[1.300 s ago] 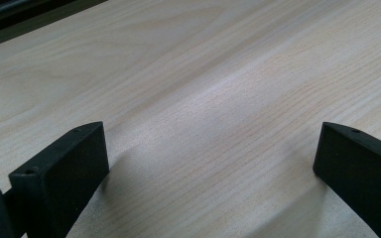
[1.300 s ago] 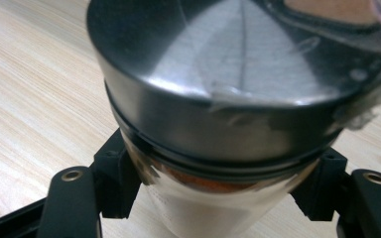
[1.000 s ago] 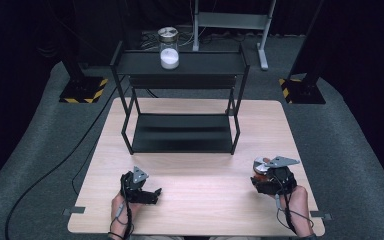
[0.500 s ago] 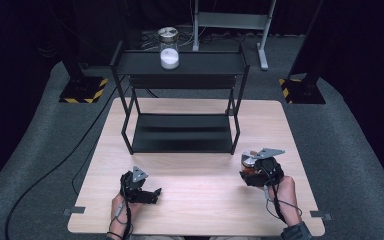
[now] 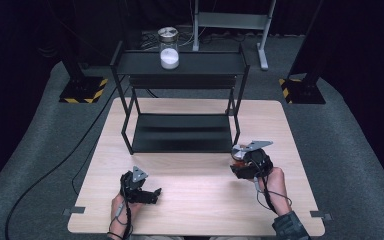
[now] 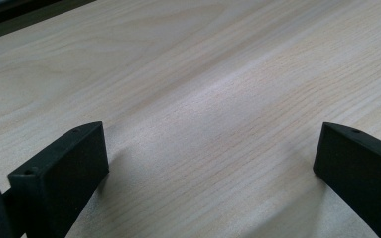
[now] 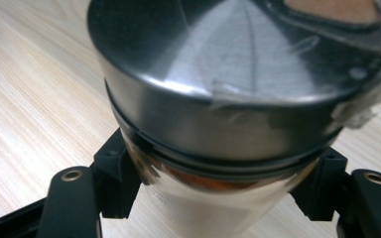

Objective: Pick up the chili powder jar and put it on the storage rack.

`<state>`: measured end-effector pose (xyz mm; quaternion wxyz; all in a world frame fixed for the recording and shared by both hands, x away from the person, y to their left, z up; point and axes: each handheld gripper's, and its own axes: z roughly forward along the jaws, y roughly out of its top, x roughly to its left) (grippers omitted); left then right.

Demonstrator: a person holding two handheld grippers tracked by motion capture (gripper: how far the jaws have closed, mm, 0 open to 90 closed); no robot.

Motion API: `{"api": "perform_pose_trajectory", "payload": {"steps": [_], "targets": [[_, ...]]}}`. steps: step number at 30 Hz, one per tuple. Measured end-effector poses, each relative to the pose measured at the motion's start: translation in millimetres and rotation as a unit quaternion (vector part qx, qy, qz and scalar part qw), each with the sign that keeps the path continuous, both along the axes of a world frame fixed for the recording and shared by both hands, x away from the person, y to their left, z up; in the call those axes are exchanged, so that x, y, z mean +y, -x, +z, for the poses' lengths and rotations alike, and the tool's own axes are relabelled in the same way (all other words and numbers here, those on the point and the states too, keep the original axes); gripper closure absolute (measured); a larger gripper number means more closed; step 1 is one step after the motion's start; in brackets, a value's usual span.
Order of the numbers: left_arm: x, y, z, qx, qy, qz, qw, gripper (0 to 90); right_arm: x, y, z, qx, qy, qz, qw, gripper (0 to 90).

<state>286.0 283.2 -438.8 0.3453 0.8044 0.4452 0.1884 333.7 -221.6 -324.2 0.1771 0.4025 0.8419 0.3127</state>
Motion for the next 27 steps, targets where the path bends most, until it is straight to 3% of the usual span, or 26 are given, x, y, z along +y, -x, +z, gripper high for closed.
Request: {"api": "perform_pose_trajectory", "payload": {"steps": [12,27], "targets": [[0.0,0.1,0.0,0.000,0.000,0.000,1.0000,0.0,16.2,-29.4,1.4,0.021,0.008,0.011,0.9997,31.0],[-0.4,0.3,0.0,0.000,0.000,0.004,1.0000,0.0,27.3,-53.0,5.6,0.030,0.014,0.019,0.9993,31.0]]}}
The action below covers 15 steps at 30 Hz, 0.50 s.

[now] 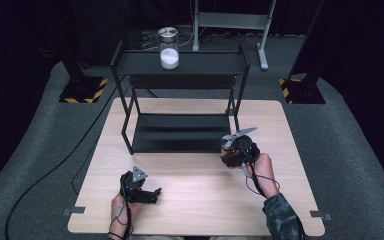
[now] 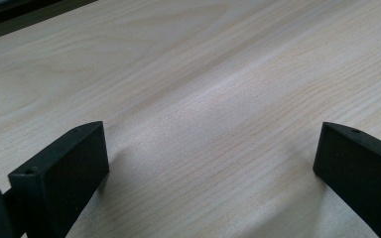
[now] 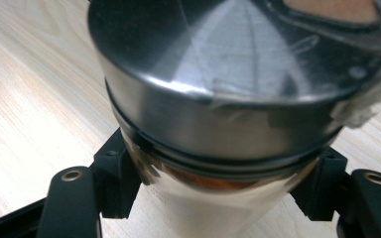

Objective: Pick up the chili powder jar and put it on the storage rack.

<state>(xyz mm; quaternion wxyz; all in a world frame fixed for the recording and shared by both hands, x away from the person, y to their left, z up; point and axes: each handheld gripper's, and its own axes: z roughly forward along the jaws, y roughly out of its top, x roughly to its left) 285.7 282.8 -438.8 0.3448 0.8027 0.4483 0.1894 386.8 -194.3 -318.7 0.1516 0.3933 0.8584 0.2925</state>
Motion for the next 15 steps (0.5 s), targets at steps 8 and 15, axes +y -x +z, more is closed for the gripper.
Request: {"api": "perform_pose_trajectory", "payload": {"steps": [8,15], "targets": [[0.0,0.0,0.0,0.000,0.000,0.000,1.0000,0.0,6.8,-10.9,3.2,0.002,0.002,0.002,1.0000,31.0],[0.0,0.0,0.0,0.000,0.000,0.000,1.0000,0.0,10.6,-18.8,5.2,0.000,0.001,0.002,1.0000,31.0]]}}
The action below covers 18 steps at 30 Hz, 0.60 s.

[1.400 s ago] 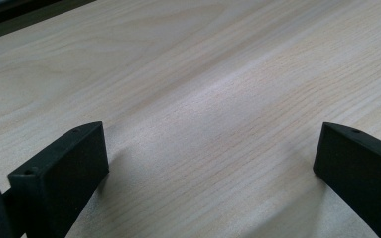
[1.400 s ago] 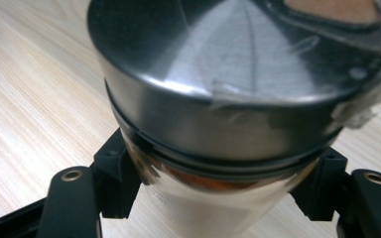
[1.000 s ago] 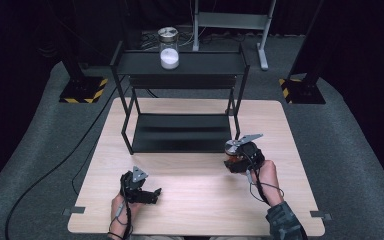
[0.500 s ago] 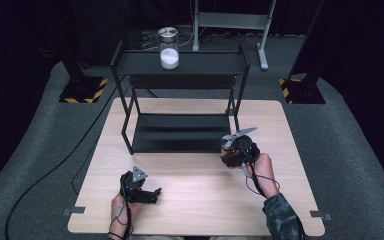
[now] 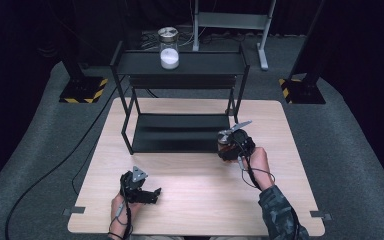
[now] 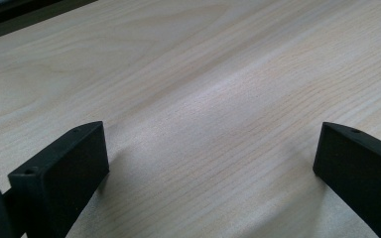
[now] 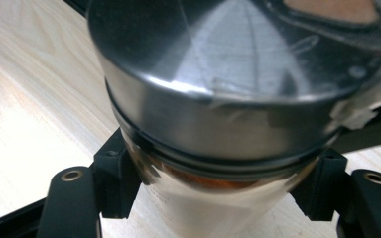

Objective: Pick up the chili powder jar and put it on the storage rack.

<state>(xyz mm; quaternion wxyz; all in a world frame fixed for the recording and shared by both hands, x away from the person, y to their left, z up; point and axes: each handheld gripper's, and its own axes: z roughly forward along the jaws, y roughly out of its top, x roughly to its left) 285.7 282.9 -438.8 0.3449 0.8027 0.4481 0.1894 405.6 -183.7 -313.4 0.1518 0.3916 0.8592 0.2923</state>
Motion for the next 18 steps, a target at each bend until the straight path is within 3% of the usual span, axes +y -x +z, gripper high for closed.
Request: {"api": "perform_pose_trajectory", "payload": {"steps": [18], "targets": [[0.1,0.0,0.0,0.000,0.000,0.000,1.0000,0.0,12.1,-19.4,5.5,-0.001,-0.001,-0.006,1.0000,31.0]]}}
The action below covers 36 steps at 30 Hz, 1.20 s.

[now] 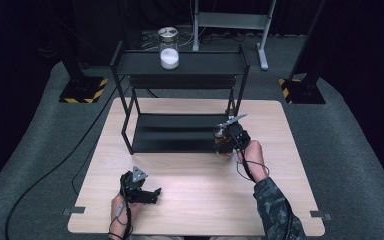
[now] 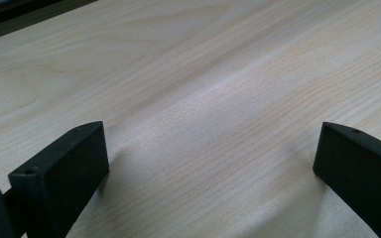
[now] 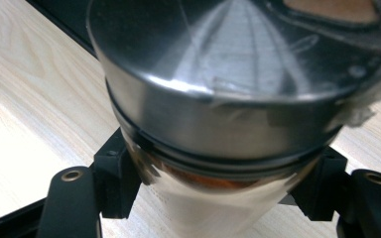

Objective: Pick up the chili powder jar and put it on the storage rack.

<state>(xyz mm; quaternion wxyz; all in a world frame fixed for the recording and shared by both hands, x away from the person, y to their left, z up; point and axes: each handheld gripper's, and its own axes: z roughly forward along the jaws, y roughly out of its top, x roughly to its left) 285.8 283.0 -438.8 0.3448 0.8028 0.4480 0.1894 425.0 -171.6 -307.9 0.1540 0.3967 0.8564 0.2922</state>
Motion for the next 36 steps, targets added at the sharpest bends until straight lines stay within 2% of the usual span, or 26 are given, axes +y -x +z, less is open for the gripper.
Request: {"api": "perform_pose_trajectory", "payload": {"steps": [6,13,36], "targets": [[-0.1,0.1,0.1,0.000,0.000,0.000,1.0000,0.0,-2.1,-0.2,0.6,0.001,-0.005,0.002,1.0000,31.0],[0.0,0.0,0.0,0.000,0.000,0.000,1.0000,0.0,4.6,-1.2,3.9,-0.001,-0.003,0.009,1.0000,31.0],[0.0,0.1,0.1,0.000,0.000,0.000,1.0000,0.0,22.8,-11.1,29.4,-0.023,-0.003,0.013,0.9996,31.0]]}}
